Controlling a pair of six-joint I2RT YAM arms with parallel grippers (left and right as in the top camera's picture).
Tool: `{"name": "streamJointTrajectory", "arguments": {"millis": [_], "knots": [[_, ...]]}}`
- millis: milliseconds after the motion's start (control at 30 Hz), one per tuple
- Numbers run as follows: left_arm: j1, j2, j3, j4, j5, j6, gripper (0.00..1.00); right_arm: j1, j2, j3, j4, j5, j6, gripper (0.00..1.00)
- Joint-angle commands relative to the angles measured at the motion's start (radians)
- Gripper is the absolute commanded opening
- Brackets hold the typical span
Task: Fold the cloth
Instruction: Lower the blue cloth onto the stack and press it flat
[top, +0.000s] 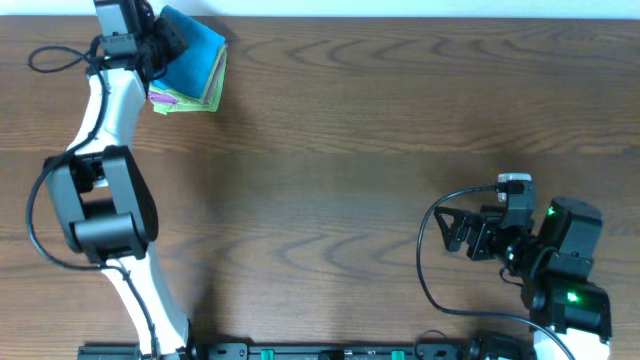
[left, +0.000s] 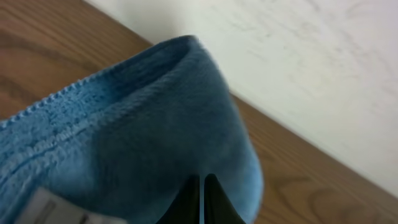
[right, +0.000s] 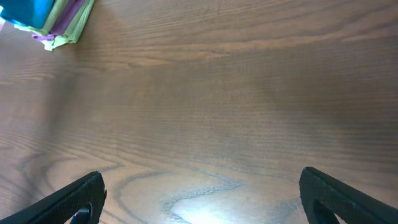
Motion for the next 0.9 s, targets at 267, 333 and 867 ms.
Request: {"name": "streamJointTrajectory", "arguments": {"millis": [267,333,867], "knots": [[0.002,0.105,0.009,0.121,-0.095,-0.037,0.06,-0.008,-0.003,-0.005,-0.001,-0.018,0.010,0.99],[0.002,0.123,0.009,0.133,-0.101,-0.038,0.06,-0.008,-0.003,-0.005,-0.001,-0.018,0.010,0.99],[0.003,0.156,0.011,0.183,-0.129,-0.045,0.06,-0.008,-0.003,-0.005,-0.001,-0.018,0.010,0.99]]}}
